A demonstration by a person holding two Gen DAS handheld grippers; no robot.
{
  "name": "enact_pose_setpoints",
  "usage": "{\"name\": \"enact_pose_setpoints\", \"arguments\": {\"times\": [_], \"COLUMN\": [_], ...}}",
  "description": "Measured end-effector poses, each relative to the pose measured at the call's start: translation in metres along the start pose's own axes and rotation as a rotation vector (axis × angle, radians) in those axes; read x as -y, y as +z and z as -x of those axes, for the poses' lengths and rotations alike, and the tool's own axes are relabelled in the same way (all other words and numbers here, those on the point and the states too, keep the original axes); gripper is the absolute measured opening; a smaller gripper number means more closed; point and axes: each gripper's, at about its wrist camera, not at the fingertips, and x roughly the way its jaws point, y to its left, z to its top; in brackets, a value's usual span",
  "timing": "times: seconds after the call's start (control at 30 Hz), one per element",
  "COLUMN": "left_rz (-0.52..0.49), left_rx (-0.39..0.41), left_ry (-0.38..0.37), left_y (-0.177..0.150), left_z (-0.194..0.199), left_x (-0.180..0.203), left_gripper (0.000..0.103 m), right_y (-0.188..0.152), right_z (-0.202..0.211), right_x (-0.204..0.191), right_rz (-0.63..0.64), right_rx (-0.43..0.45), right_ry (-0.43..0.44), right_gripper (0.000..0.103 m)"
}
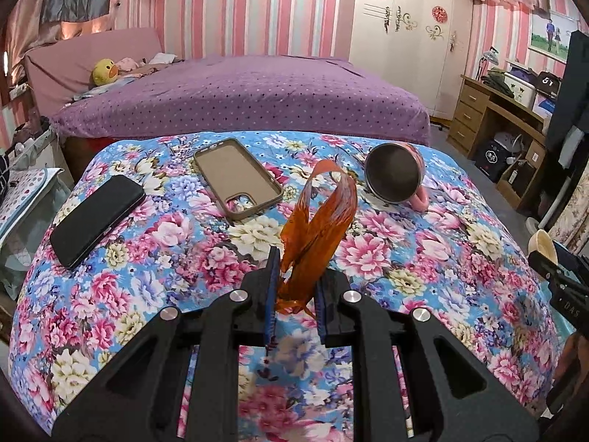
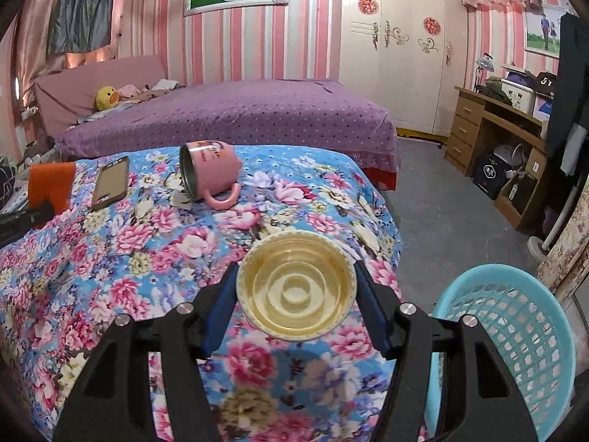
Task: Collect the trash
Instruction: 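Carry the orange bag and cream container over the blue basket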
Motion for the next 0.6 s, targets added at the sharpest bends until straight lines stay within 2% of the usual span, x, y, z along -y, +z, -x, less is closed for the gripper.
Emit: {"name": "enact_pose_setpoints", "arguments": {"times": [0.17,0.33,0.53,0.6], "left_rz": [-0.012,-0.042,-0.125,-0.140], "left_rx": [0.012,0.014,0.035,0.034], "left_ry": [0.018,0.013,-0.031,-0.068], "left_y": [-0.004,-0.008,-0.014,-0.017], "left_z": [-0.001,0.001,0.010,0.011], "left_x": [0.013,0.038,0.099,0.128], "left_gripper": [0.016,0.016,0.016,0.016], "right_y": [0.002,0.003,-0.001,-0.003], "right_z": [0.004,0.012,0.024,0.029], "right_x": [0.007,0.038,0.090,0.109], "right_rz": [0.023,-0.010,-0.068,-0.085], "right_rx": [0.013,0.024,0.025,0.025], "right_ry": [0.004,-0.009,-0.078,-0.105], "right_gripper": [0.061,0.061,0.061,0.061]}}
